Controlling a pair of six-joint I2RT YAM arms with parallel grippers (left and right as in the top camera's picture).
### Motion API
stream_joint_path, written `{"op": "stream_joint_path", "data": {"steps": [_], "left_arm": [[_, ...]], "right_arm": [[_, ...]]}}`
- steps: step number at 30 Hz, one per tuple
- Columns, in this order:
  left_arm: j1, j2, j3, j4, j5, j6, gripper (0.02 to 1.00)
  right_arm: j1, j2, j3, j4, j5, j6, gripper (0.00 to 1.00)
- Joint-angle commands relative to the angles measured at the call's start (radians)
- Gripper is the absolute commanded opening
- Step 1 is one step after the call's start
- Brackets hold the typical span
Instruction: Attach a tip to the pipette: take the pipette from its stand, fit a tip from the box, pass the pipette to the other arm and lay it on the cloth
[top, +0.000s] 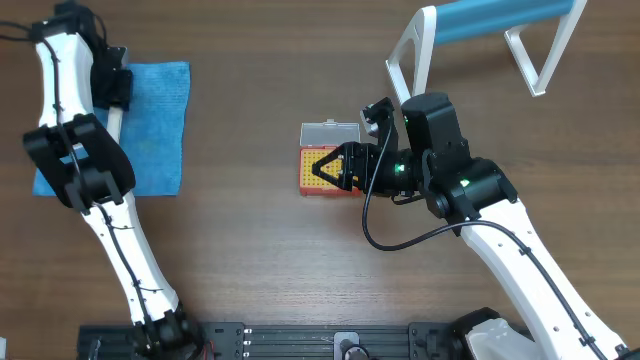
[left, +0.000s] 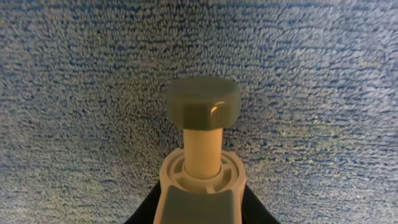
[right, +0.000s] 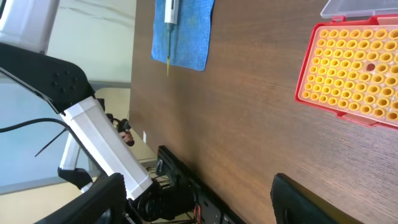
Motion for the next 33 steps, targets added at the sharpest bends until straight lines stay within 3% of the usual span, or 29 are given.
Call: {"op": "stream_joint_path", "data": {"steps": [1, 7, 8, 9, 10, 12, 17, 25, 28, 31, 33], "left_arm": [[0.015, 0.04, 0.001, -0.005, 0.016, -0.023, 0.029], [0.013, 0.068, 0.001, -0.005, 0.029, -0.039, 0.031], [0.013, 0.068, 0.001, -0.006, 0.029, -0.043, 0.253], [0.013, 0.068, 0.001, -0.006, 0.029, -0.05, 0.717], [0.012, 0.068, 0.002, -0.009, 0.029, -0.05, 0.72], [0.013, 0.067, 0.01, -0.035, 0.029, -0.05, 0.897], [0.013, 0.009, 0.087, -0.142, 0.047, -0.05, 0.939], [0.012, -0.26, 0.105, -0.345, 0.09, -0.122, 0.945], [-0.008, -0.435, 0.079, -0.396, 0.201, -0.195, 0.945], [-0.105, -0.632, 0.039, -0.396, 0.202, -0.215, 0.943], [-0.22, -0.807, -0.049, -0.396, 0.198, -0.267, 0.945]], "right_arm": [[0.004, 0.0, 0.01, 0.006, 0.013, 0.004, 0.755], [0.004, 0.0, 0.01, 0.01, 0.012, 0.004, 0.752], [0.004, 0.0, 0.01, 0.01, 0.013, 0.004, 0.752], [0.004, 0.0, 0.01, 0.01, 0.012, 0.004, 0.755], [0.004, 0.0, 0.01, 0.01, 0.012, 0.004, 0.761], [0.004, 0.0, 0.01, 0.01, 0.013, 0.004, 0.774], [0.004, 0.0, 0.01, 0.01, 0.012, -0.002, 0.787], [0.004, 0.0, 0.01, 0.01, 0.016, -0.114, 0.79], [0.003, -0.004, 0.01, 0.009, 0.192, -0.153, 0.792], [0.0, -0.039, 0.01, -0.019, 0.34, -0.246, 0.792], [-0.036, -0.116, 0.01, -0.025, 0.395, -0.323, 0.794]]}}
